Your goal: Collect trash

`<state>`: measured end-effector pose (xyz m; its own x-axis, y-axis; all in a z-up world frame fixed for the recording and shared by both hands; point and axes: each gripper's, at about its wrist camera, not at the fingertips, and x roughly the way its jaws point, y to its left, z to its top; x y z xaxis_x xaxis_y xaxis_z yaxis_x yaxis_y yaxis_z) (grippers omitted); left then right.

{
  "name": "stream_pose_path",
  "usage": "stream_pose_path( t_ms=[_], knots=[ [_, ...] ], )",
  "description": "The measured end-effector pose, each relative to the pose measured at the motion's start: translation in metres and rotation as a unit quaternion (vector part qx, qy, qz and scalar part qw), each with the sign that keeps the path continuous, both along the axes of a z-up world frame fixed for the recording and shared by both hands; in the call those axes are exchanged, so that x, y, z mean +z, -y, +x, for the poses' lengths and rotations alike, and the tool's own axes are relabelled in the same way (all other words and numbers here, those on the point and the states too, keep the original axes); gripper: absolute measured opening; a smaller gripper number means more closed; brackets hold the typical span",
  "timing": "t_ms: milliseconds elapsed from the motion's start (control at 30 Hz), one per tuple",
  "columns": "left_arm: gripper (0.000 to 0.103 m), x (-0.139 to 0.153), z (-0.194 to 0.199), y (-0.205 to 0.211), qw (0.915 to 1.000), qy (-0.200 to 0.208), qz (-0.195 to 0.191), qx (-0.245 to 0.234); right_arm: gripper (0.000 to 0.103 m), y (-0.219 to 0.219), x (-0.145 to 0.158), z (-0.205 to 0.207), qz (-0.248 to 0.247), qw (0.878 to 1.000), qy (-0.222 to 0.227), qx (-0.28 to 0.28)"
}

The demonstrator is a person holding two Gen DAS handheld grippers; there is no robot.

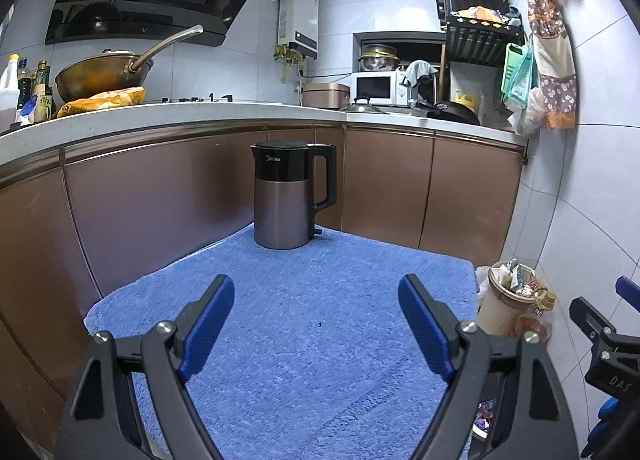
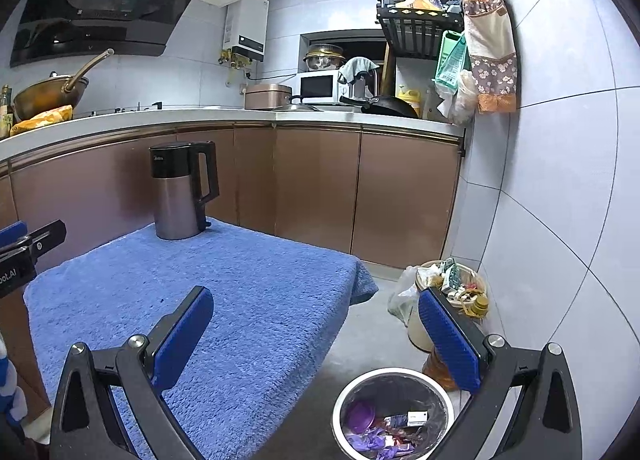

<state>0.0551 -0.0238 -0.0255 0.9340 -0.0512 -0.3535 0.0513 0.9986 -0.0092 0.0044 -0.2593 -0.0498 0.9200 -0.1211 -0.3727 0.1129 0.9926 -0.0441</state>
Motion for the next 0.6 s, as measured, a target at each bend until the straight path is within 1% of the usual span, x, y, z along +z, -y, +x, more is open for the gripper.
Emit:
stream_pose_path(
  t_ms=[200, 600],
  knots=[
    [0.084, -0.0020, 0.0007, 0.0031, 0.9999, -0.007, 0.011, 0.007, 0.103, 0.0017, -0.0005, 0.0001, -0.002, 1.000, 0.000, -0.001],
    [0.083, -0.0023, -0.0019, 0.0095, 0.9994, -0.008, 0.032, 0.014, 0.103, 0.0026, -0.0009, 0.0007, -0.002, 1.000, -0.002, -0.001]
  ],
)
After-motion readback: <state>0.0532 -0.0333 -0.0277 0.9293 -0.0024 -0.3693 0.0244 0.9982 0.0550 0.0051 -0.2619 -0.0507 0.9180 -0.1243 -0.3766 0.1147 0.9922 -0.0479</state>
